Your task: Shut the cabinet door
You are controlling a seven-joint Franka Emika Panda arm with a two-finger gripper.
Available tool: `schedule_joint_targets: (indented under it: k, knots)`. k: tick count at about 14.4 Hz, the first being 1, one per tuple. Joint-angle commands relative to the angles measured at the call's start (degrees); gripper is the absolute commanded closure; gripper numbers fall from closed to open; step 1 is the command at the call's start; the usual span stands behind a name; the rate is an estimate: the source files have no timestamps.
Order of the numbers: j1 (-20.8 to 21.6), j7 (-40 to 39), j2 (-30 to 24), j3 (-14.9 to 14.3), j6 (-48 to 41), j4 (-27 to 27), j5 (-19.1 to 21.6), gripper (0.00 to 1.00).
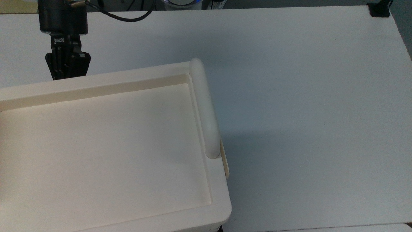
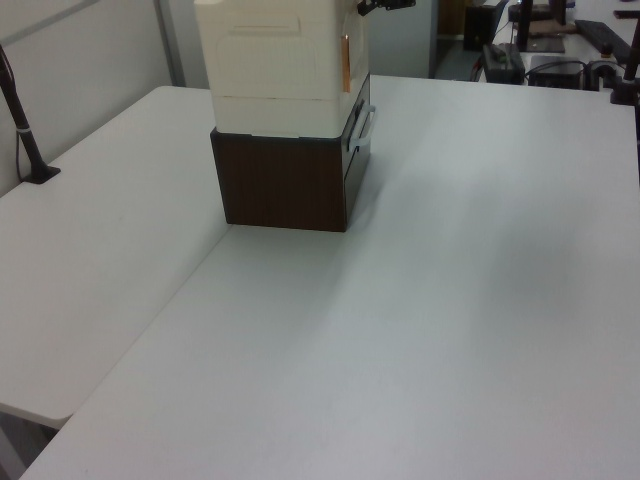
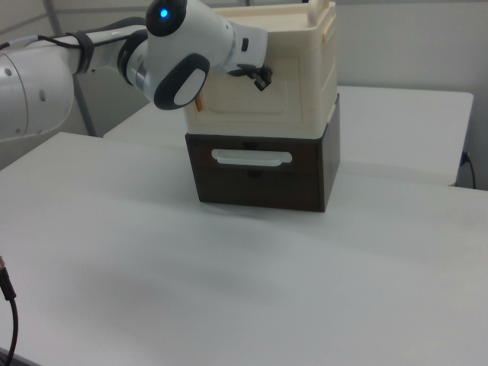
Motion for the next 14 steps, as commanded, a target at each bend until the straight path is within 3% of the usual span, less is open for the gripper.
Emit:
schedule_joint_targets:
  k: [1,4,6,7,10,14]
  knots:
    - [-0.6,-9.4,-2.7,1.2,-8.2,-3.8,0.7,0.99]
    - [-1.9,-14.1,-5.7,0.7,-18.2,-5.5,-1.1,0.94]
    - [-3.0,-15.9,-8.0,0.5,-27.2,-5.4,-5.5,0.84]
    - [-3.5,-16.1,-9.2,0.5,-31.9,-5.3,-8.4,0.77]
    - [-3.9,-17.2,-12.6,0.5,-44.8,-5.2,-14.0,0.29]
    - [-2.0,-17.1,-17.7,-0.8,-56.2,-4.9,-19.5,0.0]
